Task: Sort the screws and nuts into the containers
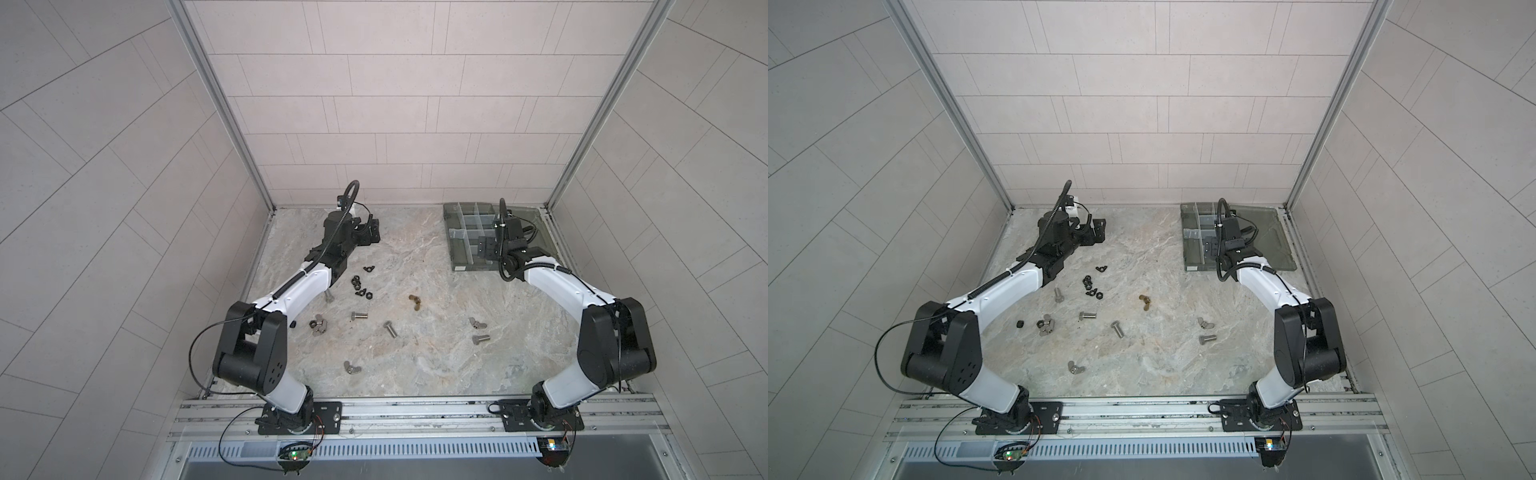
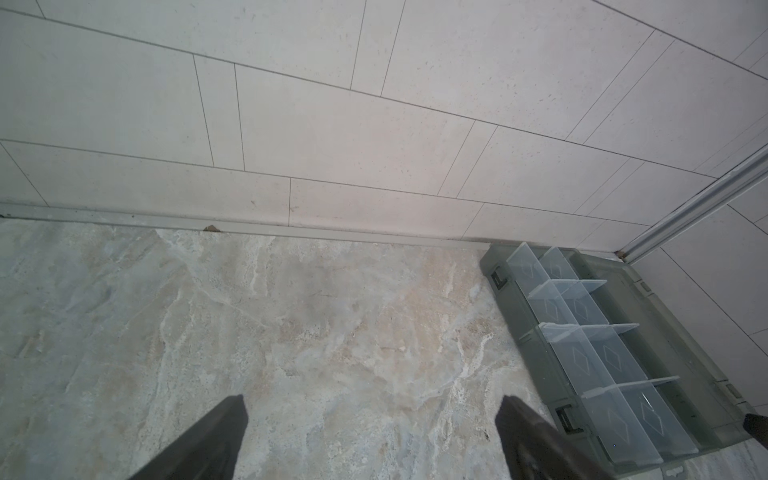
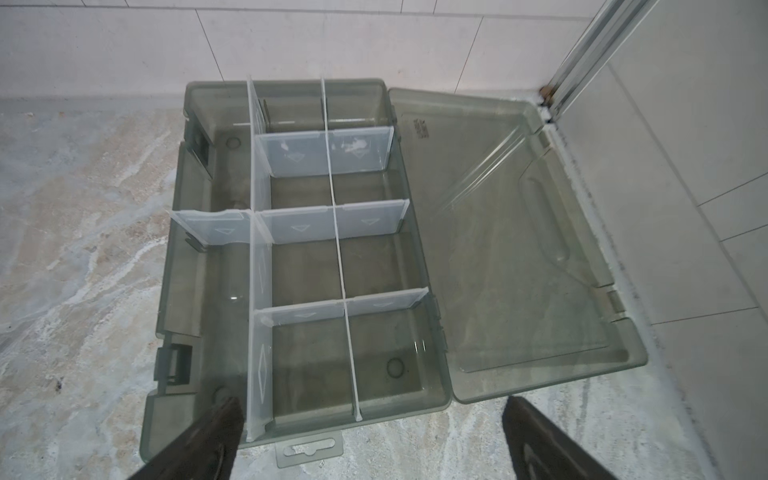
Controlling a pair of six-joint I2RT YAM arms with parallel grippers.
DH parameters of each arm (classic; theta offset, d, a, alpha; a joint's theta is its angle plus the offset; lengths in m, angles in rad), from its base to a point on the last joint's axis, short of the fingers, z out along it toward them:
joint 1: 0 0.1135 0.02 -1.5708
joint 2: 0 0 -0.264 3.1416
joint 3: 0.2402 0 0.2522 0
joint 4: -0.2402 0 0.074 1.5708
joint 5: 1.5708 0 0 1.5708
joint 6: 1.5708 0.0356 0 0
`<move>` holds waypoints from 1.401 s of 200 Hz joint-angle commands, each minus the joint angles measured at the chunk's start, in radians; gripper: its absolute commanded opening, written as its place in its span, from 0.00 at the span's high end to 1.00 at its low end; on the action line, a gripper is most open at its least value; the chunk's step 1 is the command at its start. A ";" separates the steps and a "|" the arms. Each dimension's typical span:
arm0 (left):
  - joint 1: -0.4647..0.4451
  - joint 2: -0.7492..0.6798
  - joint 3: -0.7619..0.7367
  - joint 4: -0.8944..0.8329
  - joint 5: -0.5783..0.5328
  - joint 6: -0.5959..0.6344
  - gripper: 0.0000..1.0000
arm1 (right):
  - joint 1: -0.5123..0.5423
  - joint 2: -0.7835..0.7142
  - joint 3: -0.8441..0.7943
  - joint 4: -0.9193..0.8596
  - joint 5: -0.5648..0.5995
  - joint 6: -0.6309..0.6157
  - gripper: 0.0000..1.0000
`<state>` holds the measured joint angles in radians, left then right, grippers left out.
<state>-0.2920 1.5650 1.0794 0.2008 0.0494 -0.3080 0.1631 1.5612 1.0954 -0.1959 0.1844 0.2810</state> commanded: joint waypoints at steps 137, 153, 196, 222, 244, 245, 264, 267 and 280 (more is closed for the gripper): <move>-0.315 -0.182 -0.130 -0.469 -0.295 -0.200 0.00 | 0.138 0.232 0.179 -0.235 -0.136 0.015 0.55; -0.316 -0.227 -0.164 -0.487 -0.293 -0.223 0.00 | 0.138 0.255 0.189 -0.242 -0.138 0.015 0.58; -0.333 -0.348 -0.227 -0.490 -0.284 -0.238 0.00 | 0.126 0.252 0.193 -0.263 0.017 0.001 0.52; -0.335 -0.361 -0.229 -0.498 -0.287 -0.228 0.00 | 0.114 0.293 0.248 -0.290 0.033 -0.012 0.52; -0.335 -0.353 -0.227 -0.506 -0.290 -0.224 0.00 | 0.097 0.353 0.294 -0.312 0.007 -0.001 0.55; -0.334 -0.353 -0.226 -0.507 -0.289 -0.224 0.00 | 0.096 0.355 0.297 -0.314 0.005 -0.001 0.55; -0.335 -0.349 -0.224 -0.515 -0.278 -0.226 0.00 | 0.076 0.403 0.328 -0.335 -0.048 0.027 0.62; -0.335 -0.350 -0.226 -0.516 -0.276 -0.226 0.00 | 0.074 0.408 0.332 -0.338 -0.057 0.028 0.62; -0.335 -0.356 -0.229 -0.516 -0.270 -0.229 0.00 | 0.070 0.424 0.337 -0.337 -0.101 0.034 0.66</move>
<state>-0.6224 1.2182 0.8608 -0.2943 -0.2245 -0.5285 0.2459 1.9511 1.4158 -0.4767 0.1452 0.2893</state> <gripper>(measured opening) 0.994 0.361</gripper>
